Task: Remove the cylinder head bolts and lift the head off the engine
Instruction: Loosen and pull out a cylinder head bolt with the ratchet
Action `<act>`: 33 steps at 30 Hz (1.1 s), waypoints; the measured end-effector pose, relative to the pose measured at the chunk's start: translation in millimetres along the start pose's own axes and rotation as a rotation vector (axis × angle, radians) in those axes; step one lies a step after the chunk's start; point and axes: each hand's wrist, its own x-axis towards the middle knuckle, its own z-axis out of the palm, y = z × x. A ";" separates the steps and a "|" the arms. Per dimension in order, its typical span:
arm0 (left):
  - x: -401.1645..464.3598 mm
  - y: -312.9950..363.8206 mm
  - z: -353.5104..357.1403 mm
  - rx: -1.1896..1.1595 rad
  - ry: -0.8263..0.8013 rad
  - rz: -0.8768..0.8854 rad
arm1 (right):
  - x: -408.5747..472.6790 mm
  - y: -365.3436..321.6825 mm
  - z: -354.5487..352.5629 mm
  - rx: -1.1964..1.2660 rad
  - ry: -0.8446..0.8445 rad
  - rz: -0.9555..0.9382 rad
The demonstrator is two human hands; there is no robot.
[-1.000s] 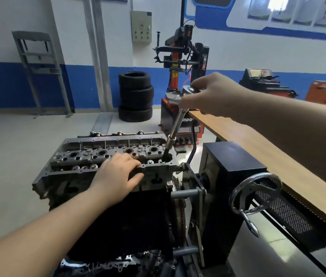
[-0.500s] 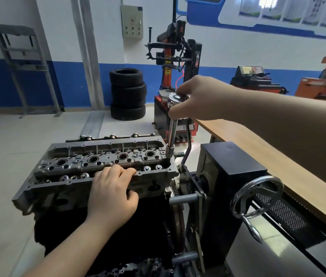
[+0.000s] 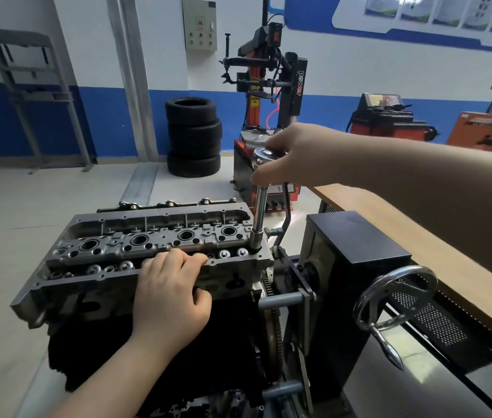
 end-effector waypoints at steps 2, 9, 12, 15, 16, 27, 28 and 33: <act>-0.3 -1.4 0.2 -0.001 0.000 0.009 | -0.5 2.3 -6.6 0.014 0.013 0.005; -0.6 -0.3 -3.9 -0.023 -0.043 0.004 | 2.7 15.8 -26.6 0.101 0.071 0.028; 0.7 2.6 -10.8 -0.060 -0.086 0.022 | 6.7 20.3 -24.3 0.092 0.069 0.037; 14.3 1.0 -25.2 -0.168 -0.109 0.002 | 9.1 24.0 -20.7 0.076 0.045 0.040; 23.8 -0.9 -30.1 -0.210 -0.112 -0.012 | 8.9 24.2 -19.8 0.075 0.042 0.043; 139.1 29.9 -22.8 -0.864 -0.465 0.053 | 9.5 13.4 -17.0 -0.064 0.094 0.034; 145.3 37.1 -22.6 -0.926 -0.515 0.068 | 9.7 11.0 -16.9 -0.063 0.093 0.038; 169.9 62.7 -30.1 -0.939 -0.554 0.166 | 7.4 -0.2 -19.8 -0.051 0.075 0.026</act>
